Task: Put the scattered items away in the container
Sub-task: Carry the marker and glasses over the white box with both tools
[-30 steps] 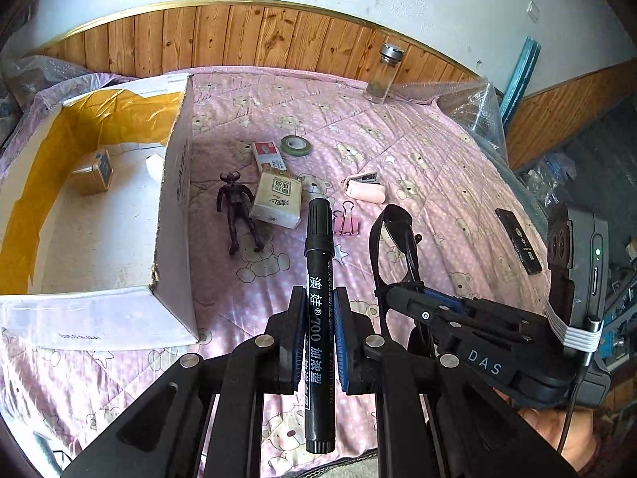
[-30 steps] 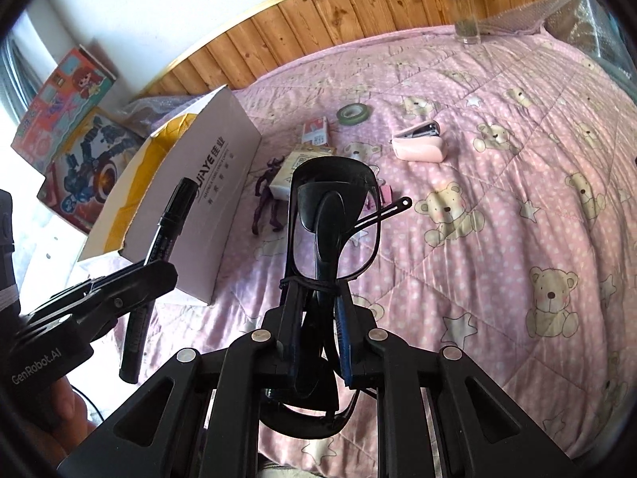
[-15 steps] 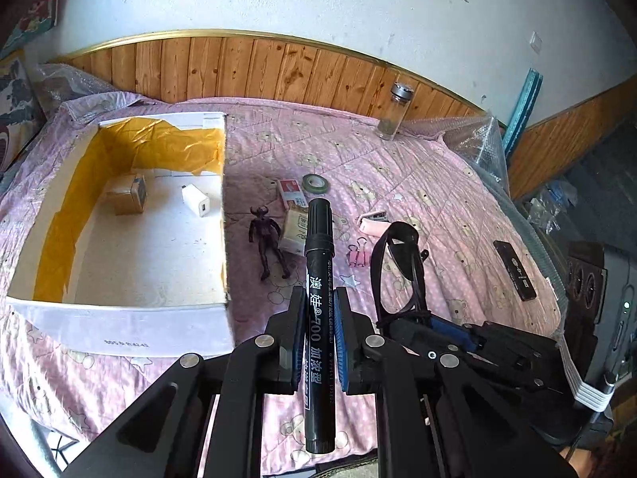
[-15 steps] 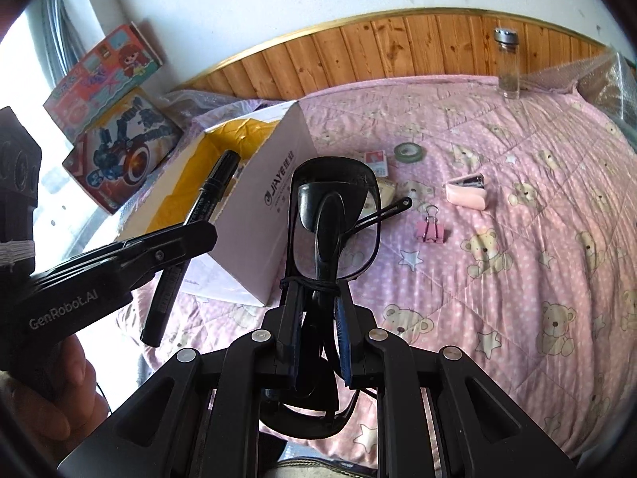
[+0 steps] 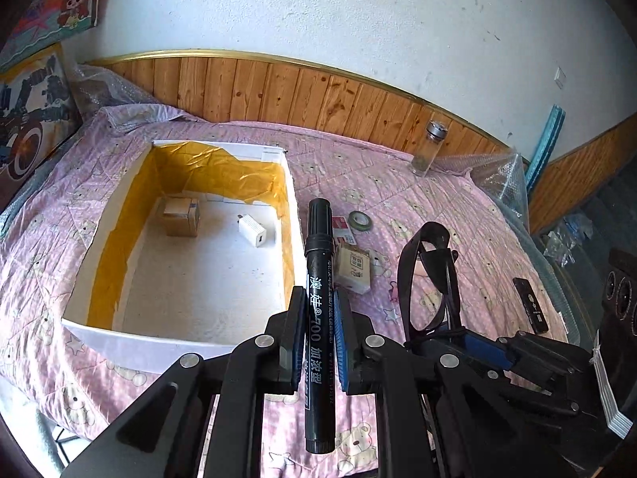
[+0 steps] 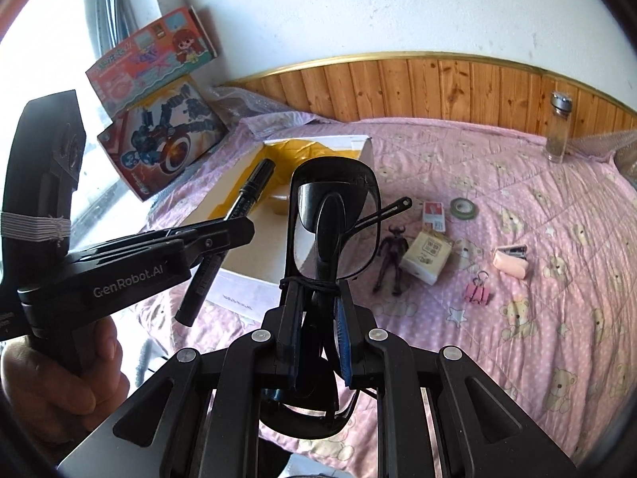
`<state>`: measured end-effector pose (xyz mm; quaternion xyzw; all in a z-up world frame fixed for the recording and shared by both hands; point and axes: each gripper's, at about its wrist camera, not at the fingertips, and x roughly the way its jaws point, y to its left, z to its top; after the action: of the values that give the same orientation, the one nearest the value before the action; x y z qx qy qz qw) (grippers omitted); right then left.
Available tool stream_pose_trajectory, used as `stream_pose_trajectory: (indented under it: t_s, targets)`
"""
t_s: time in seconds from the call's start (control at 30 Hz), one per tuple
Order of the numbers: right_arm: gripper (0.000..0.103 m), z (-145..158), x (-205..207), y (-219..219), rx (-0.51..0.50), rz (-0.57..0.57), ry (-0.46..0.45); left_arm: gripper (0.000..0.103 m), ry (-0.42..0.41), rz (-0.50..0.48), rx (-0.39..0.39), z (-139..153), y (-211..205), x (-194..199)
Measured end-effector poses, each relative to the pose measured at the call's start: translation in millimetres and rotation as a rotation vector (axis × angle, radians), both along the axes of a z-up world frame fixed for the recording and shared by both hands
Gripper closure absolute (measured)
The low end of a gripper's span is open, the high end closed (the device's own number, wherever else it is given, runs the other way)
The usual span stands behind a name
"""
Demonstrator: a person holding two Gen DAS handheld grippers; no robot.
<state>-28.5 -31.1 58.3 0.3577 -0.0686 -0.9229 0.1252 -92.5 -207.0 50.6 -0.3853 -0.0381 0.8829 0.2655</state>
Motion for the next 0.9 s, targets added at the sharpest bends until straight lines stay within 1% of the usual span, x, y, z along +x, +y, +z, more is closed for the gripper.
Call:
stream_pose_trajectory:
  t_s: [0.27,0.57,0.73,0.9]
  targets:
    - [0.087,14,-22,-23,0.01,0.062,0.011,0.089,0.008,0.063,0.036,12,-35,-23]
    - [0.087,22,-56,-44,-0.009,0.116,0.011,0.089,0.005,0.113,0.037,20,-64,-50]
    - [0.087,25,-78,-51,-0.042,0.15,-0.012,0.089,0.0,0.131,0.036,25,-73,-68]
    - [0.087,24,-103,-56,-0.064,0.179,-0.056,0.089,-0.005,0.142,0.017,27,-77,-85]
